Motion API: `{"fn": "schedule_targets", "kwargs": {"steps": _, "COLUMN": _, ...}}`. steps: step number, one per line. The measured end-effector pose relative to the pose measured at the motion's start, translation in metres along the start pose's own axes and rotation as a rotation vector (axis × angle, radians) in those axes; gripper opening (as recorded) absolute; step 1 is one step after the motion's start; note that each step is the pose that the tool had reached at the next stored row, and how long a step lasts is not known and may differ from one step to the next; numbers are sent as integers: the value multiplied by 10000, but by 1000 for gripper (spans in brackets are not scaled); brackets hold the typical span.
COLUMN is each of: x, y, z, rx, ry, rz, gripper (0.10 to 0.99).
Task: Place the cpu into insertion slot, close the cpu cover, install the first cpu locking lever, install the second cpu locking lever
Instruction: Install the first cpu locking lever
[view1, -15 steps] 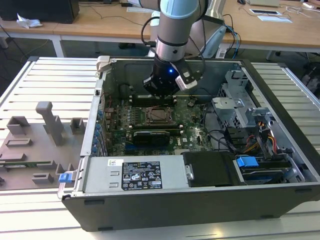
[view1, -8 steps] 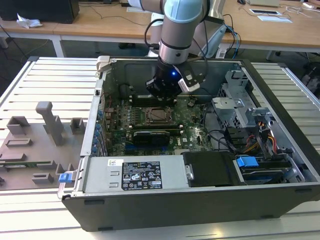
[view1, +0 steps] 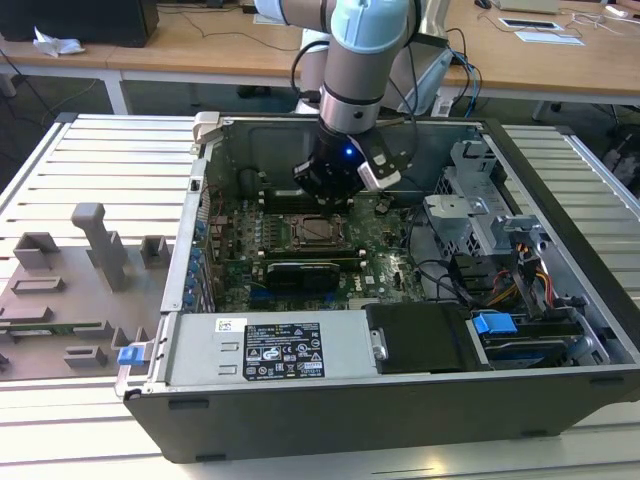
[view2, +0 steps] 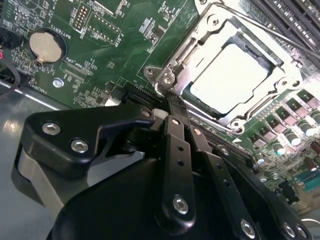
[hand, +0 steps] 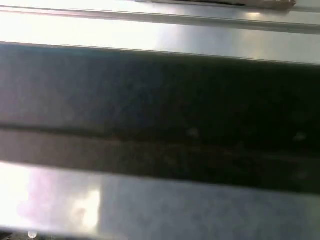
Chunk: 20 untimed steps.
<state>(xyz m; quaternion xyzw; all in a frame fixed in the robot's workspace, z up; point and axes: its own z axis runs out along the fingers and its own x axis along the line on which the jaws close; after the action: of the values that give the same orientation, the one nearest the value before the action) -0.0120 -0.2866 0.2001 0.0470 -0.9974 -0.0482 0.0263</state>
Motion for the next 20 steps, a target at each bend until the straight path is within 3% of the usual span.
{"fn": "schedule_targets", "kwargs": {"steps": 4, "x": 5, "y": 6, "z": -92, "rx": -7, "ry": -24, "rz": -3, "gripper": 106}}
{"fn": "schedule_targets", "kwargs": {"steps": 6, "x": 10, "y": -22, "z": -102, "rx": 19, "ry": -28, "rz": -2, "gripper": 106}}
{"fn": "schedule_targets", "kwargs": {"steps": 17, "x": 56, "y": -379, "z": -137, "rx": 121, "ry": -21, "rz": 3, "gripper": 106}}
{"fn": "schedule_targets", "kwargs": {"steps": 20, "x": 59, "y": -405, "z": -145, "rx": 124, "ry": -20, "rz": 4, "gripper": 106}}
